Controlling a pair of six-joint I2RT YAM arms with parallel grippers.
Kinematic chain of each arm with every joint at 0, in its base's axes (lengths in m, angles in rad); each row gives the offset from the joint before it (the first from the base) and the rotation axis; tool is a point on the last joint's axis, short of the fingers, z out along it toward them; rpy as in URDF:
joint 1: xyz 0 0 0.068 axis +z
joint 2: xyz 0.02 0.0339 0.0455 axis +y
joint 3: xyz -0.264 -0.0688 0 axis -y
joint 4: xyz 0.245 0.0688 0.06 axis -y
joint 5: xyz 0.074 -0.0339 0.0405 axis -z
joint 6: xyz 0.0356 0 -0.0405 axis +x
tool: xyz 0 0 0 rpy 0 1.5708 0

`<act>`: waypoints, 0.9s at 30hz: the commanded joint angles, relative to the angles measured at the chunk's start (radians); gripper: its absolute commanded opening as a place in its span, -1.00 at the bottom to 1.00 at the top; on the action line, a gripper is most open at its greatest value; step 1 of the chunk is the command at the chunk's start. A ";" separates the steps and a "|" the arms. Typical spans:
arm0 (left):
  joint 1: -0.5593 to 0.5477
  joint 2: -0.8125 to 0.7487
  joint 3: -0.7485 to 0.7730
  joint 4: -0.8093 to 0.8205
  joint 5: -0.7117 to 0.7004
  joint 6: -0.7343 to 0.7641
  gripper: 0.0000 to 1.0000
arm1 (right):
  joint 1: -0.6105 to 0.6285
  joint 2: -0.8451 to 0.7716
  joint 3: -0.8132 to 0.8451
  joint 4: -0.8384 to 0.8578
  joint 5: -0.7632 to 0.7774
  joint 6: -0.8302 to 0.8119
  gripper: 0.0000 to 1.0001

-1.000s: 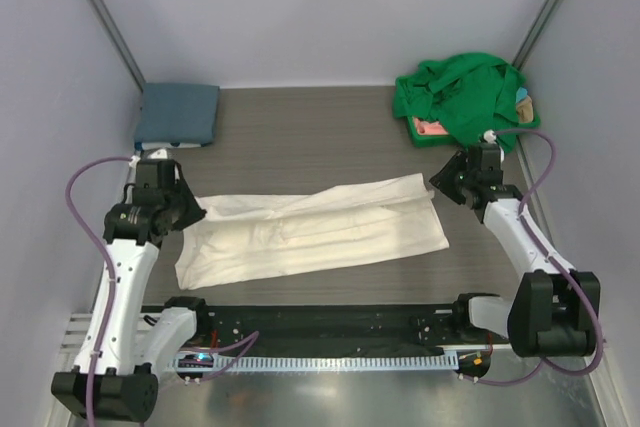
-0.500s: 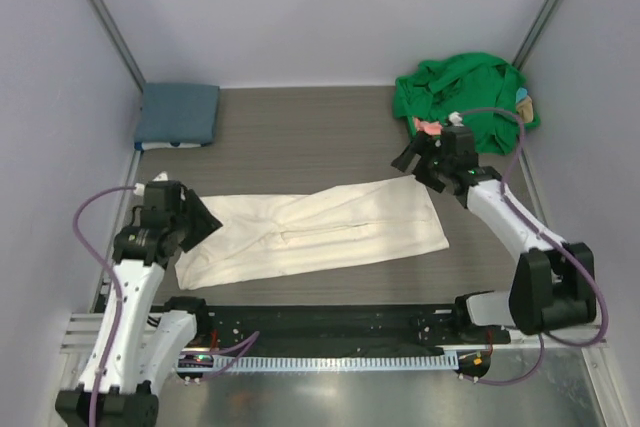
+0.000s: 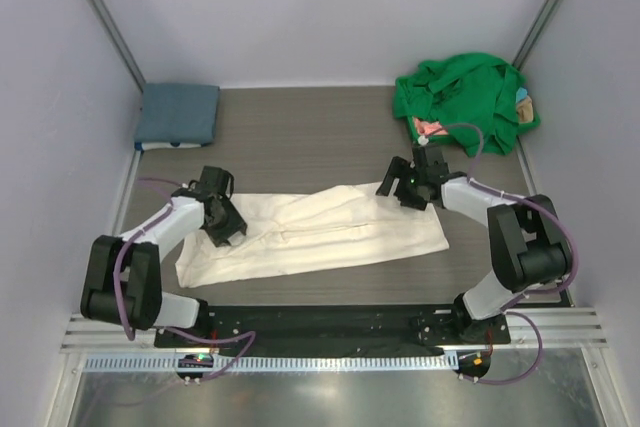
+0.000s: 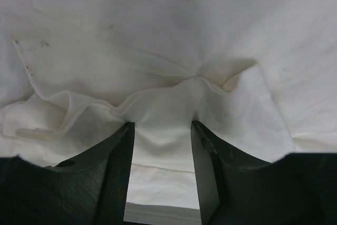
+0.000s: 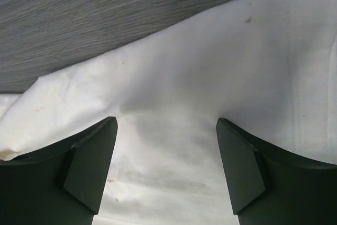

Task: Fold and stack the t-shirts

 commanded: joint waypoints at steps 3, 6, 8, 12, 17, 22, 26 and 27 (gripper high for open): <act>-0.049 0.197 0.168 0.120 -0.076 -0.027 -0.05 | 0.096 -0.081 -0.204 0.021 0.010 0.058 0.65; -0.114 0.359 0.318 0.120 -0.094 -0.056 -0.05 | 0.286 -0.133 -0.308 0.067 0.013 0.202 0.65; -0.152 0.515 0.430 0.117 -0.111 -0.057 -0.04 | 0.492 -0.205 -0.358 0.131 0.038 0.357 0.65; -0.178 0.881 1.010 0.031 0.017 0.044 -0.15 | 0.828 -0.264 -0.288 0.149 0.087 0.474 0.64; -0.252 1.152 1.737 -0.323 0.051 0.216 -0.03 | 0.914 -0.377 -0.016 -0.179 0.240 0.337 0.73; -0.240 0.948 1.760 -0.301 0.076 0.259 0.25 | 0.868 -0.411 0.154 -0.315 0.432 0.195 0.85; -0.229 0.702 1.484 -0.265 0.001 0.293 0.36 | 0.710 -0.311 0.209 -0.303 0.354 0.117 0.85; -0.224 0.617 1.453 -0.279 -0.048 0.299 0.37 | 0.656 -0.249 0.243 -0.293 0.349 0.094 0.85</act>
